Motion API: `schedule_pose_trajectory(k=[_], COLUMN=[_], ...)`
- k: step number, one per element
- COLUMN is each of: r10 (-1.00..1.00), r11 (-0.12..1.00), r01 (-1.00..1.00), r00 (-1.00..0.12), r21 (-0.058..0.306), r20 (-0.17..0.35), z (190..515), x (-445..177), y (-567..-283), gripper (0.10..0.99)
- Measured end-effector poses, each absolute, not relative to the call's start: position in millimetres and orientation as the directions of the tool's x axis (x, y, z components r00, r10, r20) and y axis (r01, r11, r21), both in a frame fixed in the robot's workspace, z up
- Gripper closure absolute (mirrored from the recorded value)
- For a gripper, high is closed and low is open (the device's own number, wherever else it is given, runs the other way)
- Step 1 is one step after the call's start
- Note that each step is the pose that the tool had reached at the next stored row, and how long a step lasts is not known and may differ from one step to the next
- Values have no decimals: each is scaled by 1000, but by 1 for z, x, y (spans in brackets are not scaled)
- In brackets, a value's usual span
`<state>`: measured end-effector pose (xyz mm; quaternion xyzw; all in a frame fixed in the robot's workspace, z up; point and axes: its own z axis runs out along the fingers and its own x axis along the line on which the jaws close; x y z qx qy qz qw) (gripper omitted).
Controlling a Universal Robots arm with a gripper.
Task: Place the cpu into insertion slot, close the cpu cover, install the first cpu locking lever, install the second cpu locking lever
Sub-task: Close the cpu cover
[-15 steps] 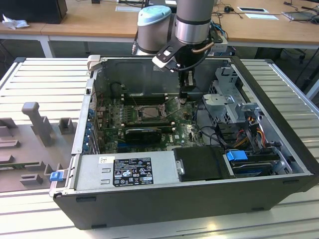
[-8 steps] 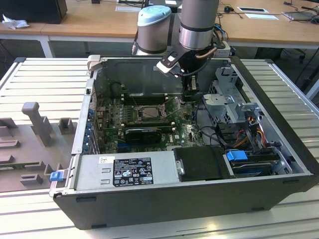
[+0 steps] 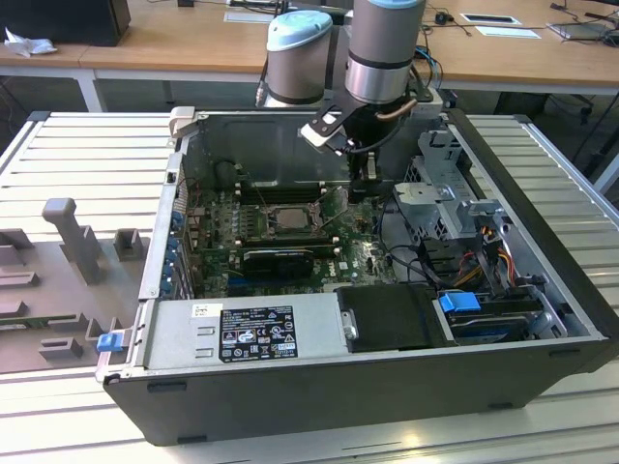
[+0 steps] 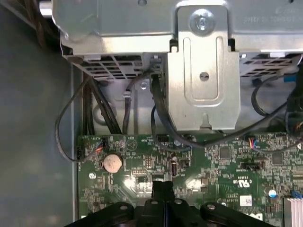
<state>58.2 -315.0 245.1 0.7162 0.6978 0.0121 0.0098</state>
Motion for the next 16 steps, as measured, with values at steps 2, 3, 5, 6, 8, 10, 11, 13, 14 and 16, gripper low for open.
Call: schedule_pose_trajectory(k=[2, 3, 5, 6, 8, 10, 11, 13, 14, 16], r10=[1000, 1000, 1000, 1000, 1000, 1000, 1000, 1000, 1000, 1000], r11=[-26, -26, -26, -26, -26, -26, -26, -26, -26, -26], r01=[999, 999, 999, 999, 999, 999, 999, 999, 999, 999], r00=[26, 26, 26, 26, 26, 26, 26, 26, 26, 26], r21=[31, 31, 31, 31, 31, 31, 31, 31, 31, 31], r20=[4, 4, 4, 4, 4, 4, 4, 4, 4, 4], z=[245, 245, 245, 245, 245, 247, 249, 250, 250, 250], x=[56, 54, 54, 53, 49, 45, 43, 40, 38, 35], y=[-315, -315, -315, -315, -315, -315, -315, -315, -315, -315], gripper=[980, 980, 980, 980, 980, 980, 980, 980, 980, 980])
